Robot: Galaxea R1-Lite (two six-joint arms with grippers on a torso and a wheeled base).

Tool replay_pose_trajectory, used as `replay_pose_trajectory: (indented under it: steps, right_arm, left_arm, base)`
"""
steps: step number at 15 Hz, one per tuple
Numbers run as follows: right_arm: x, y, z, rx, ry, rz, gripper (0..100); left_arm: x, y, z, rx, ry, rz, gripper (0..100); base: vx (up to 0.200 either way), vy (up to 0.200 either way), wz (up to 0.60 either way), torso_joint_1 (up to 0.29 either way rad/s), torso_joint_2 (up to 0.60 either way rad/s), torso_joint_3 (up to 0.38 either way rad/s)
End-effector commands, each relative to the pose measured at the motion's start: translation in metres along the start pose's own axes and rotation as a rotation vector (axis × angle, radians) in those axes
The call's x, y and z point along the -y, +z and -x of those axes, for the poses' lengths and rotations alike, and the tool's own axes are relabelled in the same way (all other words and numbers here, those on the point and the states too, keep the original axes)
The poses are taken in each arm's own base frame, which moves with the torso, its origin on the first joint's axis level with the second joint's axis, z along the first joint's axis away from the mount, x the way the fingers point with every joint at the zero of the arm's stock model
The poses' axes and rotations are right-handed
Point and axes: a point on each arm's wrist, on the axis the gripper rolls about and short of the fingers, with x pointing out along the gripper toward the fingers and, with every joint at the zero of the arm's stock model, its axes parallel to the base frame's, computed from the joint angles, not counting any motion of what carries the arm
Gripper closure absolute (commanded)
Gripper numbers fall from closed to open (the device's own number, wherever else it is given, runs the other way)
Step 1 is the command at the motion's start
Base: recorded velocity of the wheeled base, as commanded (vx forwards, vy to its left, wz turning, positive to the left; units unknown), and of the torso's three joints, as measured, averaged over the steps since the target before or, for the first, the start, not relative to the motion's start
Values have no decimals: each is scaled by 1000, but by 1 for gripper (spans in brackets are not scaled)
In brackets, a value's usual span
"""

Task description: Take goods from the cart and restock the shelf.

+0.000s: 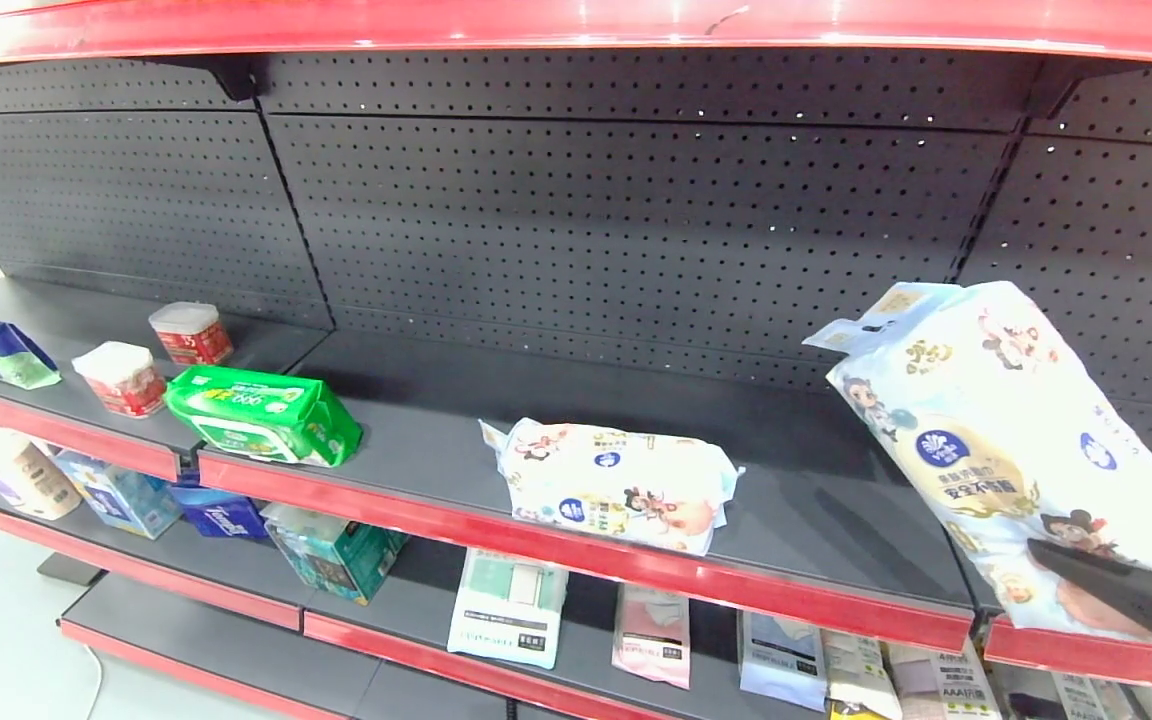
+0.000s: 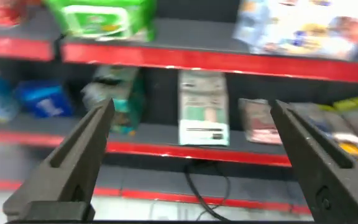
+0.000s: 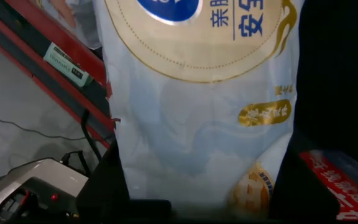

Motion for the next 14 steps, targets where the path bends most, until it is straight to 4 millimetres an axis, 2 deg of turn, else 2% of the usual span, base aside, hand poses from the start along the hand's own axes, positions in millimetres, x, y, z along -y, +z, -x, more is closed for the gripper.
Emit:
replay_pose_trajectory:
  steps: [1,4,6,9,14]
  right_arm:
    - [1,-2,-10,-41,17,-5,100]
    - [1,-3,-12,-50,19,-8,100]
    - [1,-4,-12,-55,19,-8,100]
    - [1,-4,-12,-54,21,-5,100]
    - [1,-5,-13,-63,19,-7,100]
  left_arm:
    - [1,0,-1,-6,103,13,0]
    - [3,1,-3,-21,213,29,0]
    - [3,1,-4,-35,218,27,0]
    - [7,-5,5,88,67,-29,0]
    - [6,-13,0,122,81,-32,0]
  base:
    - [0,0,0,0,0,0]
    - [0,0,0,0,0,0]
    - [0,0,0,0,0,0]
    - [0,0,0,0,0,0]
    - [0,0,0,0,0,0]
